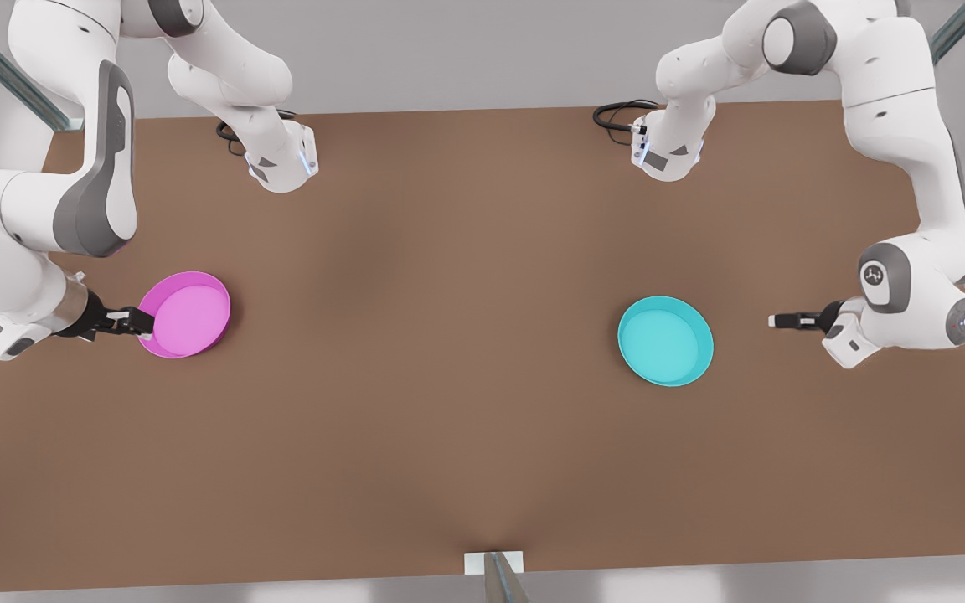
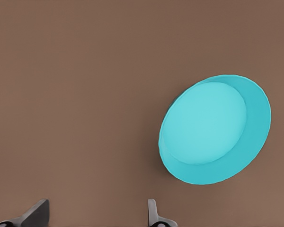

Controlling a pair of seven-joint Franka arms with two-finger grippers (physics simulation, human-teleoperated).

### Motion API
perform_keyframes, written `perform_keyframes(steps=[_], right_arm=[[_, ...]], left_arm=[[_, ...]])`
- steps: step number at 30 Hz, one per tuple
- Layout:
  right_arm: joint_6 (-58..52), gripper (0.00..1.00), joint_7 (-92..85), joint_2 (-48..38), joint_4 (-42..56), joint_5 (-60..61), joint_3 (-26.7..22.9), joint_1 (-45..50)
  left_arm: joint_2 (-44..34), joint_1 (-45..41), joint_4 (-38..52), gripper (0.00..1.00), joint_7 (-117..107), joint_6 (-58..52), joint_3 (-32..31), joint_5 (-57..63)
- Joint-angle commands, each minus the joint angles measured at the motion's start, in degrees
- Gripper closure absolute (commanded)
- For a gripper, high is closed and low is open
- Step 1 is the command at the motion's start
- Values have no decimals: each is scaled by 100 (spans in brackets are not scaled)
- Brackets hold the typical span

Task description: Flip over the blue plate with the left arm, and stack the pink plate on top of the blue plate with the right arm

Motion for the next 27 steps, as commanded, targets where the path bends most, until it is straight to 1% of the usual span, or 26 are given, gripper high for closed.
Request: perform_keyframes(steps=[1,2,5,7,8,10,14,15,16,17,19,21,23,25,26,27], right_arm=[[7,0,-82,-5,3,7,-1,0],[7,0,-82,-5,11,7,-1,9],[51,0,-91,21,38,15,-1,0],[-2,0,172,74,205,59,17,79],[-10,0,461,135,283,59,26,88],[34,0,323,381,406,68,43,62],[-493,0,93,223,741,-55,8,26],[-573,0,129,153,557,-37,0,-9],[-494,0,50,153,328,77,17,-325],[-126,0,-240,56,-93,349,8,-580],[420,0,-276,74,-858,332,-18,-650],[1360,0,-574,30,-1684,332,-18,-940],[1563,0,-890,56,-1843,341,-18,-1081],[2239,0,-1190,56,-2361,376,-9,-1327],[2319,0,-1514,82,-2397,437,-9,-1520],[2301,0,-1585,83,-2414,455,-9,-1600]], left_arm=[[-31,5,-521,0,2934,2463,5,-259],[-5,-21,-768,0,2934,2825,-30,-347],[197,-65,-812,0,2934,2852,-189,-567],[277,-267,-856,0,2890,2861,-215,-883],[277,-276,-935,0,2881,2887,-215,-918],[347,-390,-979,0,2855,2896,-233,-1137],[584,-417,-1076,0,2819,2878,-382,-1375],[654,-417,-1076,0,2819,2852,-408,-1463],[690,-417,-1102,0,2819,2843,-452,-1498],[725,-417,-1102,0,2828,2826,-452,-1534],[795,-417,-1111,0,2837,2808,-452,-1542],[848,-417,-1111,0,2837,2764,-452,-1542],[892,-417,-1111,0,2837,2755,-452,-1534],[918,-417,-1111,0,2846,2694,-452,-1534],[918,-417,-1111,15,2846,2650,-452,-1534],[918,-417,-1111,26,2846,2641,-452,-1534]])
